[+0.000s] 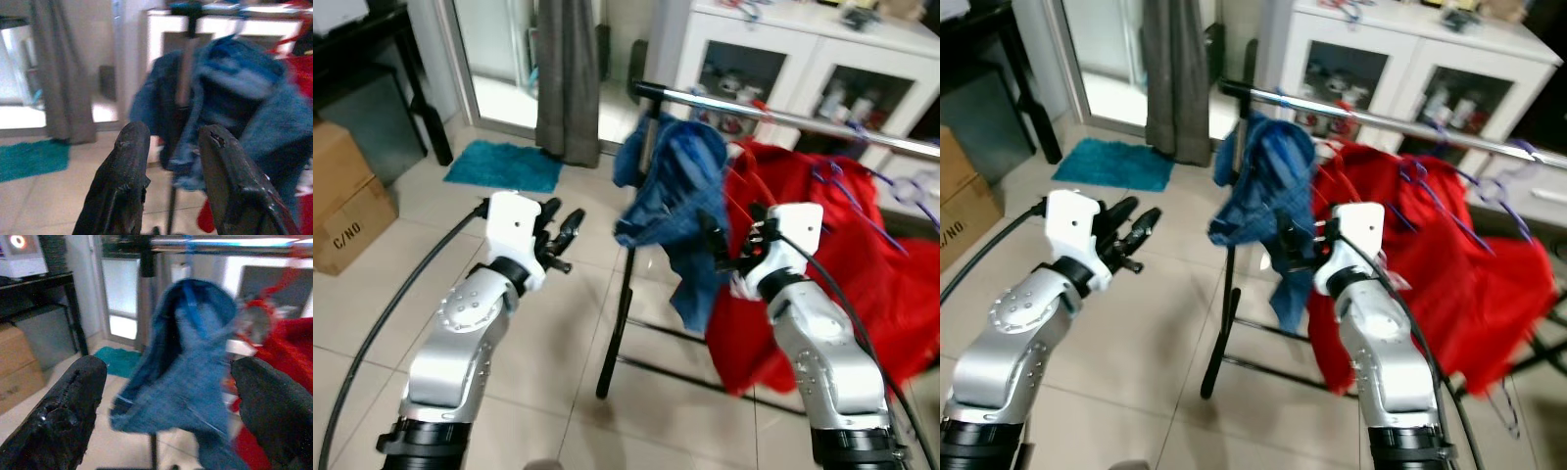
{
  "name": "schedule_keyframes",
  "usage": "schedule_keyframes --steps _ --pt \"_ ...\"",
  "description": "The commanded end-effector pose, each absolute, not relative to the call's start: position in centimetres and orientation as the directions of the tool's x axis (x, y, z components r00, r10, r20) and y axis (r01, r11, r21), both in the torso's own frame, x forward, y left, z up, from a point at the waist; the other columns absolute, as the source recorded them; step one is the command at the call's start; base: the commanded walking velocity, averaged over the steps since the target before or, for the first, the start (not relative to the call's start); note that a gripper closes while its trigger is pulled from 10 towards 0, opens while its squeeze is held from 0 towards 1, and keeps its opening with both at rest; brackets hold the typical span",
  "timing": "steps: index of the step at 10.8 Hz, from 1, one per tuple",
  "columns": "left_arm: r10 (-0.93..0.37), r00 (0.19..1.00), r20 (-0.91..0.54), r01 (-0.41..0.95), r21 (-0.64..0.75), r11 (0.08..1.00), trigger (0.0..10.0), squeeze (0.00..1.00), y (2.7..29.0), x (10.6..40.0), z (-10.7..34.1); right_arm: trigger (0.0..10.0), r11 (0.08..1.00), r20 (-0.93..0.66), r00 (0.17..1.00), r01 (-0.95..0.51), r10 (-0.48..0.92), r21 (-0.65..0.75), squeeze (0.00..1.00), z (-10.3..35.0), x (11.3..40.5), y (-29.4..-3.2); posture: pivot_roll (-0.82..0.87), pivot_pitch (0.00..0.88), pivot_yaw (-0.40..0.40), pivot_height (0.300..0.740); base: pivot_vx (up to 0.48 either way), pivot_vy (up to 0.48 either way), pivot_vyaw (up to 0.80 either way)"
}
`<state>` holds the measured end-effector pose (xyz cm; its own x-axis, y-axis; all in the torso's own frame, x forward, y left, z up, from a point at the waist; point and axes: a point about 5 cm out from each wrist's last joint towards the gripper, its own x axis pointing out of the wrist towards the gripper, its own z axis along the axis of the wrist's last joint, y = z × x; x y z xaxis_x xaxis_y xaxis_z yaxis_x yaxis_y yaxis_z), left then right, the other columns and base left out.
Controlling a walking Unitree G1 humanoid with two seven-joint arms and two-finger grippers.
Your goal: Hang hanger
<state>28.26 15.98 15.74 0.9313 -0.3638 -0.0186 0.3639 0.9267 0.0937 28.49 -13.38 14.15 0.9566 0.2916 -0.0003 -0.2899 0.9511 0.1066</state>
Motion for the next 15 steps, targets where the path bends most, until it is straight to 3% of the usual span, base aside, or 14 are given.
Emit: schedule_keyframes --steps 1,5,8,10,11,12,15 --pt "-0.359 0.933 -0.011 0.358 0.106 0.928 10.0 0.0 15.9 28.4 15.9 10.0 0.951 0.016 0.954 -0.298 0.298 0.087 1.0 14.6 28.8 -13.5 0.11 0.0 -0.082 0.74 0.326 0.0 0.0" --pt "-0.381 0.924 -0.013 0.38 0.122 0.917 10.0 0.0 15.6 28.4 15.9 10.0 0.95 0.047 0.954 -0.298 0.295 0.089 1.0 15.2 29.0 -14.0 0.11 0.0 -0.081 0.74 0.329 0.0 0.0" --pt "-0.492 0.87 -0.031 0.491 0.149 0.858 10.0 0.0 14.9 28.0 15.8 10.0 0.948 0.045 0.951 -0.31 0.307 0.077 1.0 16.2 30.0 -15.1 0.12 0.0 -0.109 0.74 0.0 0.0 0.0" --pt "-0.564 0.824 -0.055 0.563 0.2 0.802 10.0 0.0 14.8 27.8 15.7 10.0 0.917 0.033 0.917 -0.398 0.397 0.033 1.0 17.6 31.0 -14.8 0.13 0.0 -0.127 0.74 0.0 0.0 0.0" --pt "-0.583 0.809 -0.075 0.585 0.201 0.786 10.0 0.0 14.9 28.0 15.8 10.0 0.884 0.009 0.884 -0.468 0.468 0.006 0.81 18.2 31.4 -14.3 0.13 0.0 -0.123 0.74 0.0 0.0 0.0" --pt "-0.64 0.758 -0.124 0.651 0.198 0.733 10.0 0.0 14.8 27.7 15.6 10.0 0.852 -0.03 0.852 -0.523 0.523 0.004 0.0 19.2 31.9 -13.9 0.13 0.0 -0.122 0.74 0.0 0.0 0.0" --pt "-0.74 0.652 -0.168 0.758 0.151 0.634 10.0 0.0 14.3 27.0 15.4 10.0 0.873 -0.154 0.864 -0.487 0.479 -0.019 0.0 19.1 33.1 -12.5 0.12 0.0 -0.111 0.74 0.0 0.0 0.0"
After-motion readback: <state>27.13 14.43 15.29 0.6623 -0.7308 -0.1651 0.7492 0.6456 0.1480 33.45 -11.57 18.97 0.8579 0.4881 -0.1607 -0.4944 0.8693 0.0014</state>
